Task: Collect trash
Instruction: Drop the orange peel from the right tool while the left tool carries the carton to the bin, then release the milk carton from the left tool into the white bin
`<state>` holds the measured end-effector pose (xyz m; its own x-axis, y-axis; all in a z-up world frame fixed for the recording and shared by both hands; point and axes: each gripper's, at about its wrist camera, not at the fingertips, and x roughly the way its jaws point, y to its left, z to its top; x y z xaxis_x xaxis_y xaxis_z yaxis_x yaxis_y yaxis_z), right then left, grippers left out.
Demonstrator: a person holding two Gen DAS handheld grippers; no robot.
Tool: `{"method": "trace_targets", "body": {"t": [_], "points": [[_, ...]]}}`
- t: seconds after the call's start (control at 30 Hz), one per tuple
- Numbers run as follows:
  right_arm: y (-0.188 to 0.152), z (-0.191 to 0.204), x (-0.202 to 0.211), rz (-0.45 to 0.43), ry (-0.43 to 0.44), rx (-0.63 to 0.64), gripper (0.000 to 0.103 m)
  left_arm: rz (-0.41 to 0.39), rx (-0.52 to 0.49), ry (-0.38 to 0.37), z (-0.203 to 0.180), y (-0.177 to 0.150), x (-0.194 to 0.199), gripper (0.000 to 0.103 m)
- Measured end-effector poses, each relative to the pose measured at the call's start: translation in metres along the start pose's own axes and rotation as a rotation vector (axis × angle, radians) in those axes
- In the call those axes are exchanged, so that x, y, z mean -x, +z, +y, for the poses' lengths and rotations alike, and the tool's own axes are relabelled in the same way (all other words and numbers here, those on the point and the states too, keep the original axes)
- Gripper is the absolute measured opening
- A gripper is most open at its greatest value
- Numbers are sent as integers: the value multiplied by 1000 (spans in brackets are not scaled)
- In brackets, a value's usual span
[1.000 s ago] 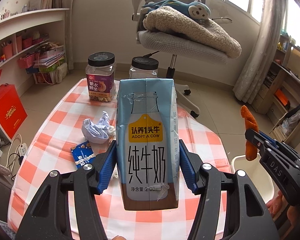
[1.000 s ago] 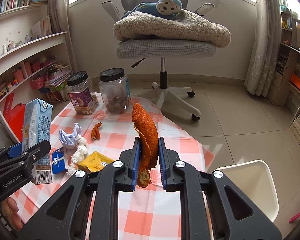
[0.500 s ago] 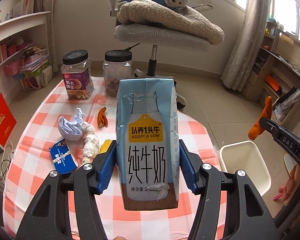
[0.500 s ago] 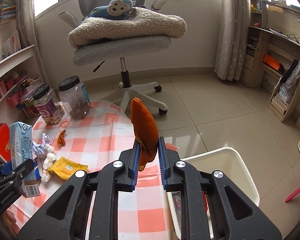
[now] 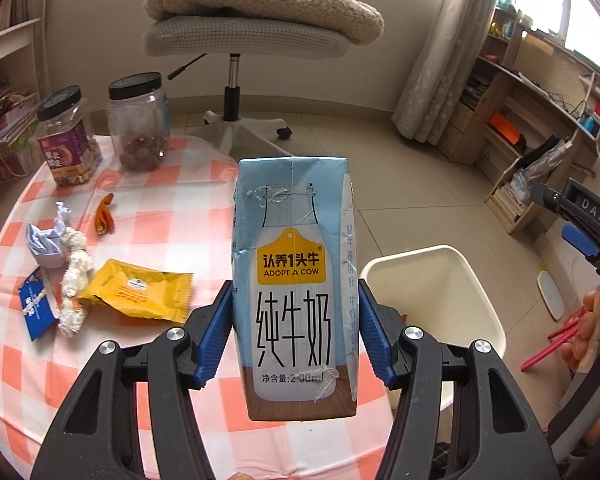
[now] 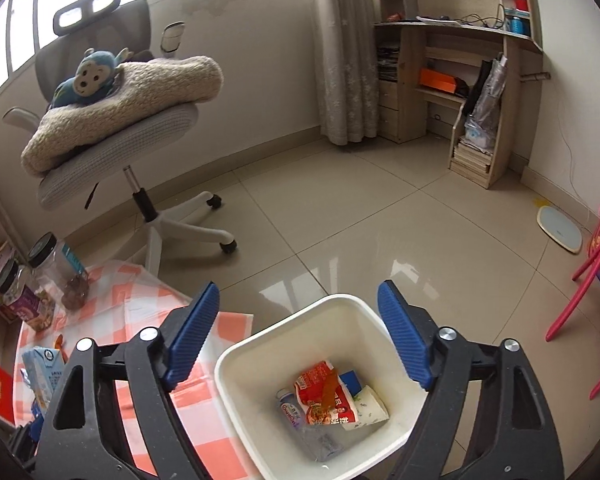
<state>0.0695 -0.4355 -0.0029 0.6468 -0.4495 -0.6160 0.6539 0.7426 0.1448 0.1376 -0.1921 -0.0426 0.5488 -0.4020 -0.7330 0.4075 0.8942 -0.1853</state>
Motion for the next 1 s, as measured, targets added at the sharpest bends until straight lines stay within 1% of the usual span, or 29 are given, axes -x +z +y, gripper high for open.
{"method": "trace_targets", "body": {"t": [0.03,0.1,0.13,0.17,0.33,0.47,0.5,0.53,0.63,0.7,0.8,0.9,1.0], "points": [[2,-6,0,-8,-10,-19,90,10,-6,-13,-8,0,-4,58],[6,-16,1,-14,-26,-32,91,21,-25,-32,-26,0,-10,58],[7,-19,2,-22,-39,-34,95,26,-37,-40,-34,-1,-13,58],[7,-23,3,-32,-55,-38,96,32,-47,-48,-42,-1,-15,58],[12,-43,7,-70,-110,-56,96,63,-76,-99,-78,2,-30,58],[17,-60,7,-71,-128,-91,96,110,-97,-160,-101,8,-46,59],[17,-63,7,-68,-129,-101,96,118,-97,-169,-105,10,-48,63],[18,-64,6,-64,-126,-106,96,114,-94,-172,-106,11,-47,66],[15,-58,5,-57,-122,-85,96,70,-102,-138,-102,17,-40,68],[12,-46,5,-61,-122,-49,96,29,-107,-84,-94,22,-34,72],[6,-27,8,-78,-130,20,96,-21,-98,-2,-76,29,-24,73],[-2,-3,11,-101,-147,108,96,-51,-90,47,-56,36,-16,77],[-10,18,12,-103,-134,174,96,-69,-76,83,-35,41,-10,77]]}}
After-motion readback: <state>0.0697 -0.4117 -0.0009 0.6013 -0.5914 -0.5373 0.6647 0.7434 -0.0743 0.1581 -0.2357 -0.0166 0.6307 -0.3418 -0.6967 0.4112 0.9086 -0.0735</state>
